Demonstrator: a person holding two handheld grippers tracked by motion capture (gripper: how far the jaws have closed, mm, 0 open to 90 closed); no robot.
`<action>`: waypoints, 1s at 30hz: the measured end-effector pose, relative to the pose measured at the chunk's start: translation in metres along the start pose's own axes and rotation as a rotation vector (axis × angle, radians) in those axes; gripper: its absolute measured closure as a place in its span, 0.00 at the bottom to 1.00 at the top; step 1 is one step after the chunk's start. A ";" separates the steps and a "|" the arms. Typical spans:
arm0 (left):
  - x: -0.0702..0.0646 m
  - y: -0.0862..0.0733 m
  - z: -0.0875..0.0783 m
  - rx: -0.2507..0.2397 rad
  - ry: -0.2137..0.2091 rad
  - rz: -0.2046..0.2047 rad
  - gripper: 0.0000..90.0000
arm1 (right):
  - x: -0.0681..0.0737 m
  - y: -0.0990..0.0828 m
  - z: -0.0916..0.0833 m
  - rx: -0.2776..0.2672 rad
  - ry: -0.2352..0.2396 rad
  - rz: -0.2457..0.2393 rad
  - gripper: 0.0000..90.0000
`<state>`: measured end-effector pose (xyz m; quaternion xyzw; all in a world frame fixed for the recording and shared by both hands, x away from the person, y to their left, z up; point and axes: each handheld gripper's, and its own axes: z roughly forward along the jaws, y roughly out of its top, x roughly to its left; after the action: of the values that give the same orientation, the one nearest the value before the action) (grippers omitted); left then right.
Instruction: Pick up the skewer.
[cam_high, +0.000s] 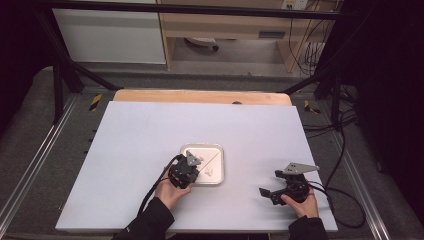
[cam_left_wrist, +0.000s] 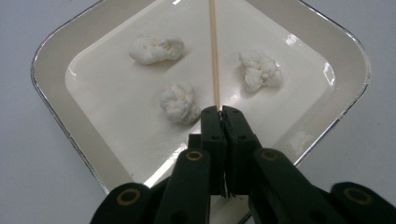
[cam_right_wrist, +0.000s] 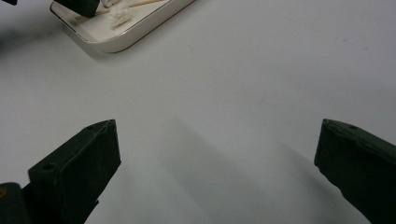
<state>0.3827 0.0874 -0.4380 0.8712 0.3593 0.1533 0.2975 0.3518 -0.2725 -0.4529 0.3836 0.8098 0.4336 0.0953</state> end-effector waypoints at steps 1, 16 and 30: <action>0.000 0.000 0.000 -0.001 0.000 0.000 0.97 | 0.000 0.000 0.000 0.000 0.000 0.000 0.01; 0.005 -0.005 -0.001 -0.044 -0.028 -0.017 0.99 | 0.000 0.000 0.001 0.007 0.001 0.000 0.01; 0.008 -0.007 -0.017 -0.107 -0.038 -0.020 0.99 | 0.000 0.000 0.001 0.007 0.001 -0.001 0.01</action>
<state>0.3768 0.1040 -0.4287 0.8531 0.3535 0.1528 0.3520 0.3519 -0.2719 -0.4533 0.3832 0.8115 0.4311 0.0939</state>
